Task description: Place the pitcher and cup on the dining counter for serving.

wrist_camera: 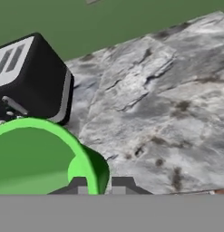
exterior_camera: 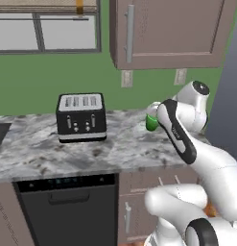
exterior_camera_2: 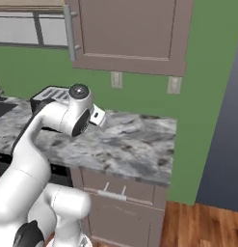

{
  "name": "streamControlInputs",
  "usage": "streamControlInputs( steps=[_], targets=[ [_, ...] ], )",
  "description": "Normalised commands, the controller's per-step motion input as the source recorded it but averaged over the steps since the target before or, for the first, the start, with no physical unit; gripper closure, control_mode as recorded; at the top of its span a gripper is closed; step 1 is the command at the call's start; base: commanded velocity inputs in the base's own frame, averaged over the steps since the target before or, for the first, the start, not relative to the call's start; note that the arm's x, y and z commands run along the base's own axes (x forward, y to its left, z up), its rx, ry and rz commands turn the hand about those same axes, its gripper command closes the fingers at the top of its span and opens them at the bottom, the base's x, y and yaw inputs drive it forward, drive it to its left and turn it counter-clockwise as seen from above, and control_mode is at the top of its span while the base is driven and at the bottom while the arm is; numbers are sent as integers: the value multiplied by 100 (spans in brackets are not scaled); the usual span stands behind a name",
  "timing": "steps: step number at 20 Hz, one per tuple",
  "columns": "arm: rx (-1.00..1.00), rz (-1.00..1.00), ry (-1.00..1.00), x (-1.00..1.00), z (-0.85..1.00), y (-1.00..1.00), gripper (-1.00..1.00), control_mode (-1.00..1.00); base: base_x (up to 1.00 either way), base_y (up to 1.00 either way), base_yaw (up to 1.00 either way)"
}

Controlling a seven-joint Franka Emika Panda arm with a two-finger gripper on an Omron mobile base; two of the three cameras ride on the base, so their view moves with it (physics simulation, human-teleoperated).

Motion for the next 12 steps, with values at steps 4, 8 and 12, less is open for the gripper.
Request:
streamControlInputs(
  steps=[4,8,12],
  targets=[
    [0,0,0,0,0,0,100,100,-81,-55,69],
    [0,0,0,0,0,0,100,100,-83,-19,86],
    [0,0,0,0,0,0,100,100,-64,-1,96]
  ],
)
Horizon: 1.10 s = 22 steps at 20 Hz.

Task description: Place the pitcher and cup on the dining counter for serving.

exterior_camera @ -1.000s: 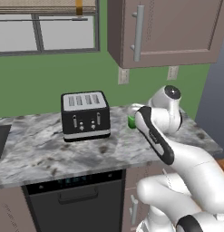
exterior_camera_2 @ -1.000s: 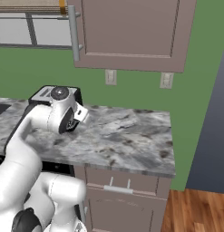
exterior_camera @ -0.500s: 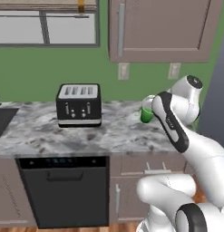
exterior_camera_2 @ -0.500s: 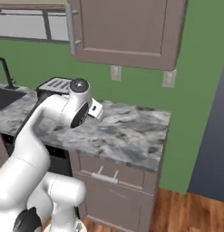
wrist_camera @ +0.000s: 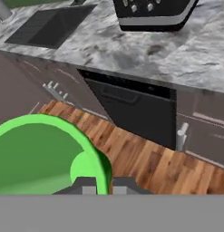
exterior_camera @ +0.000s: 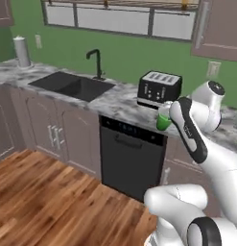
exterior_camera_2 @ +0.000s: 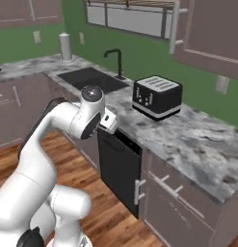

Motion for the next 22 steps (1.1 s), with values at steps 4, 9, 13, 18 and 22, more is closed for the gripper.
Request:
streamControlInputs(
  steps=[4,9,13,18,22],
  targets=[
    [0,0,0,0,0,0,100,100,-55,0,99],
    [0,0,0,0,0,0,100,100,-53,-6,100],
    [0,0,0,0,0,0,100,100,-63,-15,98],
    [0,0,0,0,0,0,100,100,-59,-10,99],
    [0,0,0,0,0,0,100,100,-28,3,94]
  ],
)
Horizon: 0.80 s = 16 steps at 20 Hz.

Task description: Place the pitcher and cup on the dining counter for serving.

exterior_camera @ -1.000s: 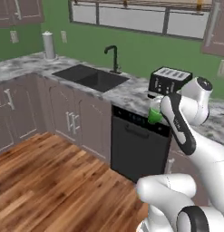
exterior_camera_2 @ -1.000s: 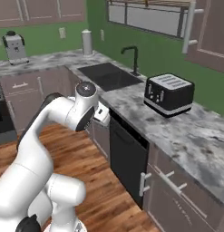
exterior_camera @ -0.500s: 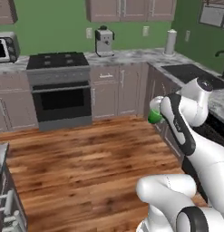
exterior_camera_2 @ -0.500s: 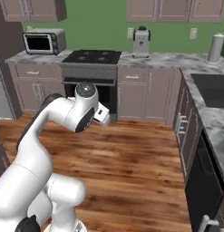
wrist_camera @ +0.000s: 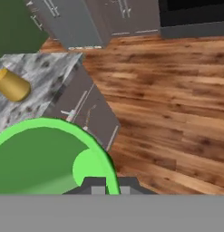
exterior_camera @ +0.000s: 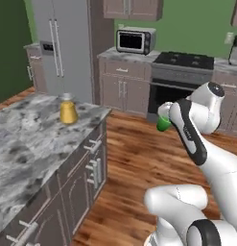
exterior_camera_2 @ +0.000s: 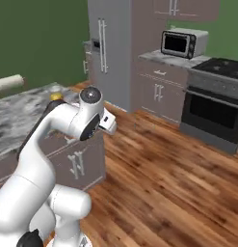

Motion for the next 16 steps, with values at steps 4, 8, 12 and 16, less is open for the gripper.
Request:
streamControlInputs(
  steps=[4,8,12,16],
  targets=[
    [0,0,0,0,0,0,100,100,0,40,86],
    [0,0,0,0,0,0,100,100,22,35,77],
    [0,0,0,0,0,0,100,100,65,1,67],
    [0,0,0,0,0,0,100,100,69,0,58]
  ],
)
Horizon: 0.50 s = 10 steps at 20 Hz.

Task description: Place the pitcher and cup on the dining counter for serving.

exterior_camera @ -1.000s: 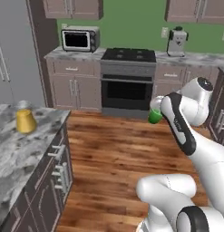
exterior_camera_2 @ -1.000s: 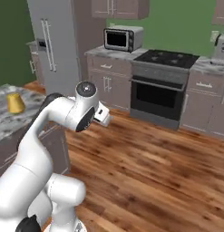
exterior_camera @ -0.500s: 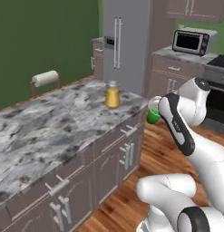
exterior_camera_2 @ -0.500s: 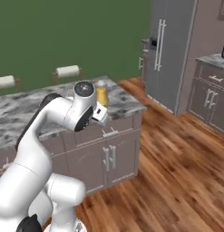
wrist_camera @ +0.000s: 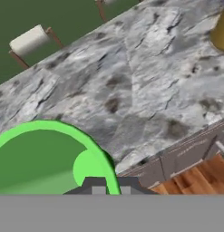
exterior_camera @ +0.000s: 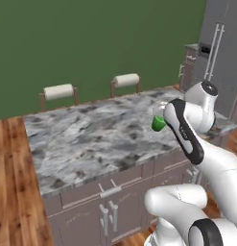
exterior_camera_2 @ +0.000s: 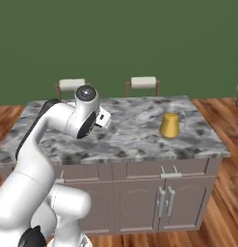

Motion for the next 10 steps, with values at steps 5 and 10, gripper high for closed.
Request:
streamControlInputs(
  steps=[5,10],
  targets=[
    [0,0,0,0,0,0,100,100,46,0,30],
    [0,1,10,11,-6,5,100,-100,10,2,1]
  ],
)
